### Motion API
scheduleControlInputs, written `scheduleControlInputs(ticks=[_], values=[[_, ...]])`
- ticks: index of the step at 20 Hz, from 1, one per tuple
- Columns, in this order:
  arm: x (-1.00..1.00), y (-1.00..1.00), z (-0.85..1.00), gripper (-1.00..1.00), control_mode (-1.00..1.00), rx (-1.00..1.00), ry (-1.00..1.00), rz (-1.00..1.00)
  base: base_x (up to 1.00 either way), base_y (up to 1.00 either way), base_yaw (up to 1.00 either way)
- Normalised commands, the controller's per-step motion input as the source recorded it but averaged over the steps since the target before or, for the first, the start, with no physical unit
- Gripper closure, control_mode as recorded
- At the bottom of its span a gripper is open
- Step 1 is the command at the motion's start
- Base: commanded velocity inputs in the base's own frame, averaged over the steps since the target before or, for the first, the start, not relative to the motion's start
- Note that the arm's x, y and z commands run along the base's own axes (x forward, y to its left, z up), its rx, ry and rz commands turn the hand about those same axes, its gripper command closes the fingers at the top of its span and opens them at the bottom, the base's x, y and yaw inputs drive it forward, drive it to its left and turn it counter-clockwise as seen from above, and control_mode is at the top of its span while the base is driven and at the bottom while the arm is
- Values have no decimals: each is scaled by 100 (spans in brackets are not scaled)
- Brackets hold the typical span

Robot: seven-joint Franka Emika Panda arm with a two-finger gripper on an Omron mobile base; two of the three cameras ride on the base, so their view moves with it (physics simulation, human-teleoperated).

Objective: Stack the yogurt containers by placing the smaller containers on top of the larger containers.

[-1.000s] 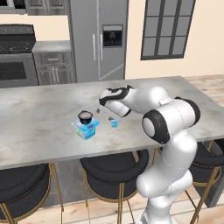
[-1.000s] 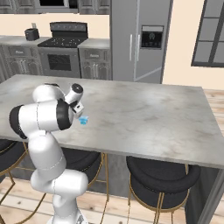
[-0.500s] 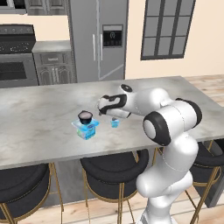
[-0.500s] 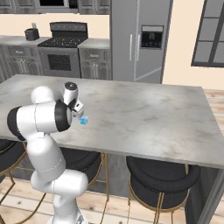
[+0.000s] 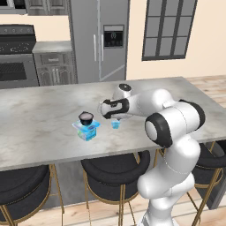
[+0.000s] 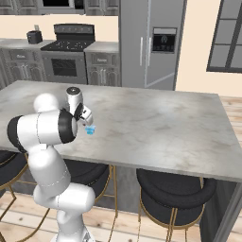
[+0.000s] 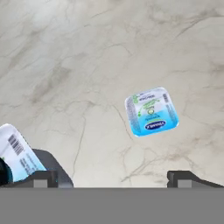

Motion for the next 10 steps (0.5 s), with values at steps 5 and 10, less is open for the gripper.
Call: scheduleControlInputs(ticks=[5,10], values=[[0,-26,0,-100,-100,-13,0,0,0,0,0],[9,-13,0,-100,-100,-13,0,0,0,0,0]])
